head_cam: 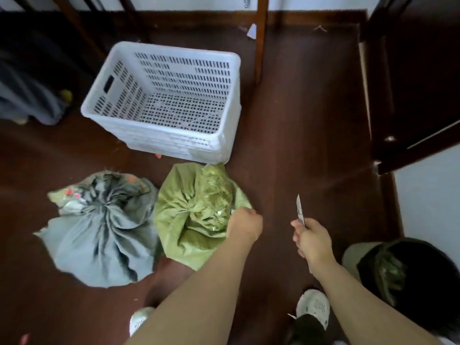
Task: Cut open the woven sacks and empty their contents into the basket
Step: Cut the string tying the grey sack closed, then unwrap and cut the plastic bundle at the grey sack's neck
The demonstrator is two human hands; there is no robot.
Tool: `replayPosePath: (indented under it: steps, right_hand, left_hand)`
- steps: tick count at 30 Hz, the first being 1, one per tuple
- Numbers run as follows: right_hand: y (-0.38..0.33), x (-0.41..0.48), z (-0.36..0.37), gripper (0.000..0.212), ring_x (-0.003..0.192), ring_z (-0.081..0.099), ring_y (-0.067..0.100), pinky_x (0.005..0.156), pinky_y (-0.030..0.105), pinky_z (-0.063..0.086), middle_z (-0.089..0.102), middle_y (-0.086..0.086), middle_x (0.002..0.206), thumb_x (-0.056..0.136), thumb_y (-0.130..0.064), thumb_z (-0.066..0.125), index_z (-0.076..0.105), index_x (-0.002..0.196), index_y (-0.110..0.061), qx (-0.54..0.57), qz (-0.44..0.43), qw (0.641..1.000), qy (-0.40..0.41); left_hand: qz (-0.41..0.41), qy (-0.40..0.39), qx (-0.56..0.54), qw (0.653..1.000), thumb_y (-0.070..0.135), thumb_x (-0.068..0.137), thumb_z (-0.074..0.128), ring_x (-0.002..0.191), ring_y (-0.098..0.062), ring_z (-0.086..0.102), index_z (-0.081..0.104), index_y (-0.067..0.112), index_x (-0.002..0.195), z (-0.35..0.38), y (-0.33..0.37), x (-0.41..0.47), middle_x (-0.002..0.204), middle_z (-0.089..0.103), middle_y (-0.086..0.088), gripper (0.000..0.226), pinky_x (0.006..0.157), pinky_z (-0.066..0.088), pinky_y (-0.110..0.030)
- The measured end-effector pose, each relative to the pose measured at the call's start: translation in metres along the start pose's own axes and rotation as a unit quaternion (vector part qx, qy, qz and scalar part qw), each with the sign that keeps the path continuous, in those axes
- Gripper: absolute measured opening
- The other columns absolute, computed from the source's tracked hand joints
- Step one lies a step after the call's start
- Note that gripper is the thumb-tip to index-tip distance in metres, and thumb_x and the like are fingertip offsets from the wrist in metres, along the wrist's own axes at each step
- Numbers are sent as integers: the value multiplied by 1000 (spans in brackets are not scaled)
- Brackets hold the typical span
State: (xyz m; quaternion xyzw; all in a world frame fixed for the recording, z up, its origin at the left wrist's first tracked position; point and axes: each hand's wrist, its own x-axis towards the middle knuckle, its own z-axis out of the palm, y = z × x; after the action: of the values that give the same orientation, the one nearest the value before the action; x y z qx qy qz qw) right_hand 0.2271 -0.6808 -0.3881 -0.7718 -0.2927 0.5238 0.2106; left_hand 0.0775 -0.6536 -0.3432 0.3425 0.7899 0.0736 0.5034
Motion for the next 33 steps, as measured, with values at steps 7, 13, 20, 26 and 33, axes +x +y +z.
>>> replayPosePath:
  steps: [7, 13, 20, 26, 33]
  right_hand:
    - [-23, -92, 225, 26, 51, 36, 16, 49, 28, 25, 44, 0, 57, 83, -17, 62, 49, 60, -18, 13, 7, 1000, -16]
    - [-42, -154, 381, 35, 45, 31, 17, 47, 27, 23, 32, -8, 38, 71, -23, 67, 52, 39, -22, -1, 16, 997, -78]
    - [-58, -137, 455, 29, 34, 28, 7, 35, 18, 22, 36, -8, 38, 80, -15, 69, 51, 56, -17, -12, 26, 993, -111]
    - [-55, -95, 513, 23, 46, 38, 15, 46, 27, 33, 49, 6, 55, 87, -21, 65, 66, 78, 0, -35, -25, 995, -93]
    - [-33, -31, 593, 38, 48, 40, 14, 53, 28, 36, 43, -3, 52, 89, -21, 65, 47, 56, -19, -80, -92, 990, -64]
  left_hand:
    - [-57, 32, -46, 997, 15, 93, 45, 110, -34, 58, 64, 3, 111, -188, -162, 34, 117, 64, -17, 29, 84, 46, -31]
    - [-108, 67, -30, 991, 11, 92, 43, 105, -35, 60, 66, -2, 99, -315, -272, 50, 106, 65, -23, 27, 85, 47, -36]
    - [-131, 97, -94, 982, 9, 87, 51, 95, -27, 62, 62, 13, 118, -356, -324, 88, 114, 64, -8, 33, 73, 44, -23]
    - [-102, 154, -68, 980, 19, 90, 52, 103, -30, 65, 52, 16, 132, -357, -356, 158, 124, 63, -5, 42, 92, 49, -34]
    - [62, 165, -47, 983, 38, 84, 68, 117, -28, 52, 49, 7, 126, -329, -388, 262, 123, 56, -10, 56, 99, 45, -44]
